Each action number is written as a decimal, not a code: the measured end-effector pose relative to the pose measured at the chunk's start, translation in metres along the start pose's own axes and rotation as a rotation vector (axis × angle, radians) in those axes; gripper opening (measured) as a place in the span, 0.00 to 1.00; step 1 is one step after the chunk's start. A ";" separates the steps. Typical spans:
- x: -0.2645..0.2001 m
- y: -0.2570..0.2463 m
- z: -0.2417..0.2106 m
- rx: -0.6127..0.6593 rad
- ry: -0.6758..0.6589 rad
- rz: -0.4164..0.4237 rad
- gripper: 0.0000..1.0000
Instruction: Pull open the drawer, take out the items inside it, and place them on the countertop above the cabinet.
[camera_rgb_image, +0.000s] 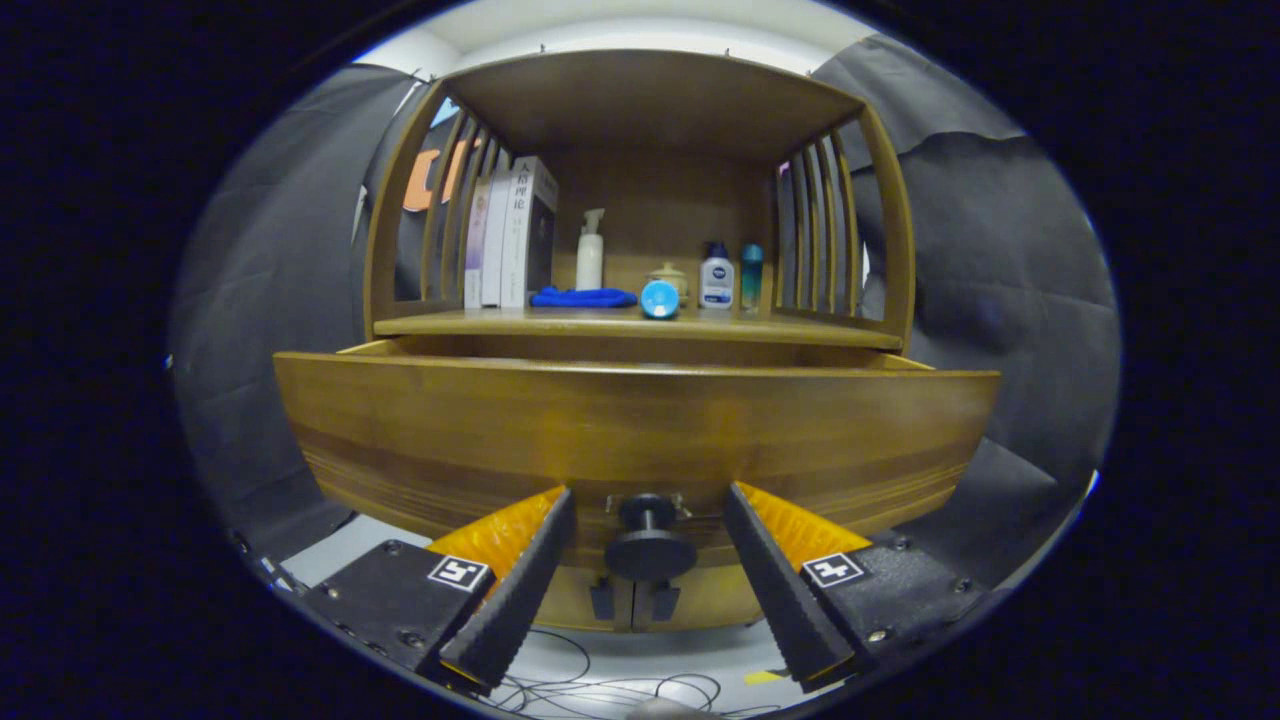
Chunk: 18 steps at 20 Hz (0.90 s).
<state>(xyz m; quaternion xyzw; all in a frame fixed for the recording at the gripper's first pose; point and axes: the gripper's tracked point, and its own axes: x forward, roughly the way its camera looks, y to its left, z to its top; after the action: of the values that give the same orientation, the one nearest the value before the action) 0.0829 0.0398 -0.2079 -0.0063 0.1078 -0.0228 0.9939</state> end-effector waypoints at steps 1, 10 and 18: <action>-0.001 0.000 0.001 0.006 -0.003 0.000 0.99; -0.002 0.002 0.000 0.018 0.017 0.008 0.99; -0.002 0.003 0.002 0.031 0.008 0.020 0.99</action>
<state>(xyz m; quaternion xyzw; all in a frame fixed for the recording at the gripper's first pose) 0.0813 0.0434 -0.2059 0.0103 0.1113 -0.0147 0.9936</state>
